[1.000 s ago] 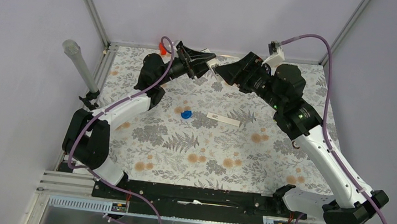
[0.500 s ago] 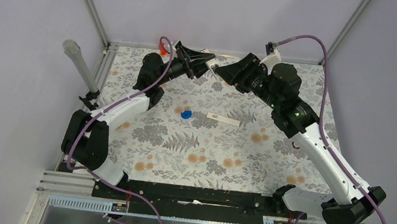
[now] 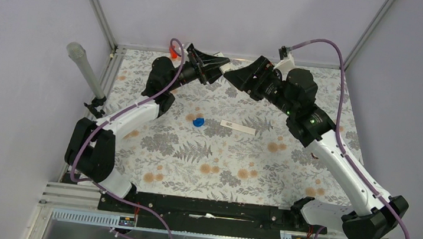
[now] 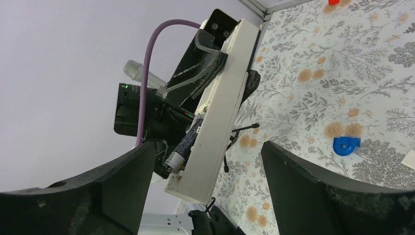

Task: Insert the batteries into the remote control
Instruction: Load the battery into the remote control.

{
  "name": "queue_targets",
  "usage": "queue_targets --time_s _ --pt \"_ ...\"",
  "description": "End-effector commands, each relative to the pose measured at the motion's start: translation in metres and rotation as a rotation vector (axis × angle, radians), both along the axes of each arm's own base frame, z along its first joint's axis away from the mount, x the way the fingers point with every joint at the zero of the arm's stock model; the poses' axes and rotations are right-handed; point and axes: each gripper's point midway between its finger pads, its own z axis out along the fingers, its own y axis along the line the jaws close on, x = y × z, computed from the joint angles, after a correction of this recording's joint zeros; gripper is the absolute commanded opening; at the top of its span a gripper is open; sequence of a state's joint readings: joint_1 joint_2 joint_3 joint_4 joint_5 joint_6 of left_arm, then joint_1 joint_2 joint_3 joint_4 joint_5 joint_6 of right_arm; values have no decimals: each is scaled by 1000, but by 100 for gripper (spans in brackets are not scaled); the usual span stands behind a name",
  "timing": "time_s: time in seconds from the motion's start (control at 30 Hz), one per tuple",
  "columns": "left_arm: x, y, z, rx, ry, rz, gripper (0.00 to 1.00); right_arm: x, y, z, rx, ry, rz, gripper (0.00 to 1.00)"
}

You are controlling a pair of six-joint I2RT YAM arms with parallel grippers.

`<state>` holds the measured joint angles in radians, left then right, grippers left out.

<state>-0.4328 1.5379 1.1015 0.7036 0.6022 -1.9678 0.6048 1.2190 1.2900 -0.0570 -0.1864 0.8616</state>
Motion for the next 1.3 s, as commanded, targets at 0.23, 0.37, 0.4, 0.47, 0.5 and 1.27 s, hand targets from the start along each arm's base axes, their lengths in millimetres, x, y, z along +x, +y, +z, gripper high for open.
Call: queue_targets --time_s 0.23,0.37,0.4,0.47,0.5,1.27 --pt "-10 9 21 -30 -81 19 0 -7 -14 43 161 -96 17 78" --pt "-8 9 18 -29 -74 24 0 -7 -18 47 183 -107 13 78" --pt "-8 9 18 -28 -71 24 0 -7 -17 47 183 -105 18 78" --pt "-7 9 17 -30 -69 24 0 -6 -16 43 184 -91 28 77" --pt "-7 9 18 -30 -70 24 0 -6 -15 42 183 -86 34 76" --pt "-8 10 24 -51 -82 20 0 2 -4 16 157 9 71 49"
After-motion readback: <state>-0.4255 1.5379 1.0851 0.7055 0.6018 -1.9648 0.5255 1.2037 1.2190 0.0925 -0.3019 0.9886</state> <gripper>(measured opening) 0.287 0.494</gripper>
